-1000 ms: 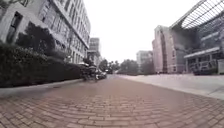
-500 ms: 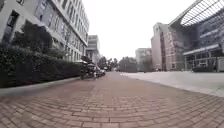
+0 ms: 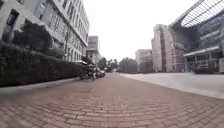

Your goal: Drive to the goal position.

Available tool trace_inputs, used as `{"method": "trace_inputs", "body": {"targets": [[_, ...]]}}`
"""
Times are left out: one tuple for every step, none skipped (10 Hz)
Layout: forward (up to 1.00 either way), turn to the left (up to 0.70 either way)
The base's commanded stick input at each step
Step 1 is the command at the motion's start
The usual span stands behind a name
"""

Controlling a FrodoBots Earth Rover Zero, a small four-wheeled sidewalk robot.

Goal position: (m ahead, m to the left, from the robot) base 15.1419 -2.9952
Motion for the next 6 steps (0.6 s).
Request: {"method": "trace_inputs", "body": {"targets": [[0.45, 0.00], [0.45, 0.00], [0.45, 0.00], [0.45, 0.00], [0.45, 0.00], [0.45, 0.00]]}}
